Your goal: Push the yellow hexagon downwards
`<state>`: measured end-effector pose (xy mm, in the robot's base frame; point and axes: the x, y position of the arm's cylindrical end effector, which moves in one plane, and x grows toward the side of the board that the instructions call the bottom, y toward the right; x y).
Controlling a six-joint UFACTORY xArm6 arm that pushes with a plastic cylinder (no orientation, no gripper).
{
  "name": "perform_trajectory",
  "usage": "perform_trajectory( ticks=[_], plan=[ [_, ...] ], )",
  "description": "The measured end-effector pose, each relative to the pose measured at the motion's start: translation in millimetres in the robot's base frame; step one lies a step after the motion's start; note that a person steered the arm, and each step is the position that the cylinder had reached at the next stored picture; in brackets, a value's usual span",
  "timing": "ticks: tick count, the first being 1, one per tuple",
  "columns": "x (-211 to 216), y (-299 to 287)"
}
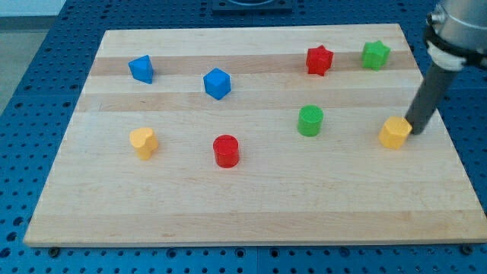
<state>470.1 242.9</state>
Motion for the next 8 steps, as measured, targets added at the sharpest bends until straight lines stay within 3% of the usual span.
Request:
perform_trajectory(
  ticks=[1, 4, 5, 7, 8],
  plan=[
    [31.7, 0.0],
    [-45.3, 20.7],
    [-38.2, -2.9],
    [32.5, -3.1],
    [20.5, 11.2]
  ],
)
